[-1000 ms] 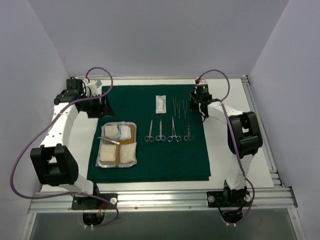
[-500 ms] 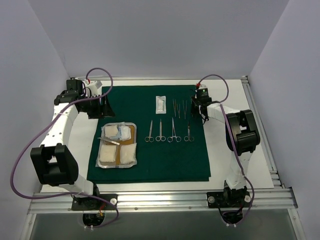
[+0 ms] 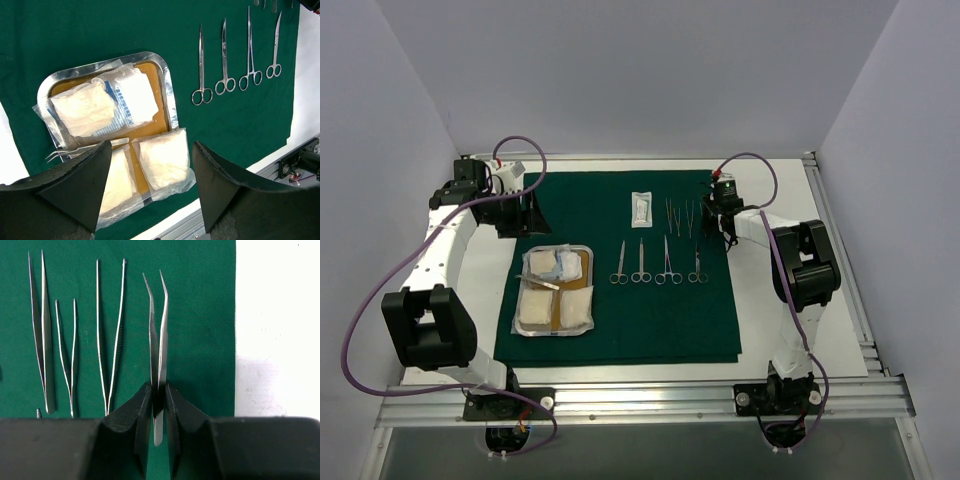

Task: Open and lay out the surgical kit
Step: Place the medical item in the surgical kit, then pick up the medical item from the container.

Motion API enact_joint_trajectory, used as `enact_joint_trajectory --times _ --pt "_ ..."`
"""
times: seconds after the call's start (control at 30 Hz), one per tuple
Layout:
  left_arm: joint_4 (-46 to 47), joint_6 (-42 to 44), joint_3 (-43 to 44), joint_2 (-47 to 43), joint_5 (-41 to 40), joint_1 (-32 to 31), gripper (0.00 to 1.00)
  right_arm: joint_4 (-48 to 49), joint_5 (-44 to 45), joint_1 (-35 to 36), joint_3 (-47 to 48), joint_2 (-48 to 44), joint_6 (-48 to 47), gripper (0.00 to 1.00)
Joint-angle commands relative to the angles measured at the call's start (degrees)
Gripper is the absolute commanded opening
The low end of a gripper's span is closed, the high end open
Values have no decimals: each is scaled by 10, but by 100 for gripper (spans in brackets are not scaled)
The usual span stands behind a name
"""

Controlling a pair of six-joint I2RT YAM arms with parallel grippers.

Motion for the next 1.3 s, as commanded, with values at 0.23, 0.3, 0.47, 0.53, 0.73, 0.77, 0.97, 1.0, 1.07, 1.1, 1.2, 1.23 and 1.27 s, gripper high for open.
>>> enact_joint_trajectory --times 0.23,0.3,0.47,0.53,0.73,0.77,0.97,1.0,1.07,1.1,1.2,1.23,1.27 --pt "-1 6 3 4 22 4 74 -34 14 -7 -2 -20 8 15" --pt "0 6 3 6 24 4 74 -33 15 -7 -4 -24 10 15" --pt "0 5 1 5 25 4 74 -34 18 -7 -10 -36 15 15" --pt "-1 6 1 4 25 4 74 -35 15 -6 -10 -42 15 18" --pt "-3 16 4 3 19 4 74 -41 4 -4 -5 -76 25 31" --pt "-4 20 4 4 15 4 74 -41 4 -2 -5 -83 27 32" --pt "-23 89 -14 -12 -76 11 73 -84 94 36 13 -170 37 36" --pt "-26 102 -19 -17 -84 15 73 -98 122 63 18 -183 45 37" --pt "-24 110 -40 -23 -94 40 73 -99 190 102 16 -225 67 37" --pt "-19 119 -47 -27 -97 49 73 -82 203 147 12 -236 73 37" --pt "-15 133 -62 -27 -91 103 72 -13 180 249 -6 -255 53 37" --pt "-16 136 -63 -25 -81 120 72 1 159 275 0 -239 38 37" --pt "-18 139 -66 -23 -72 155 71 9 140 300 10 -223 12 34"
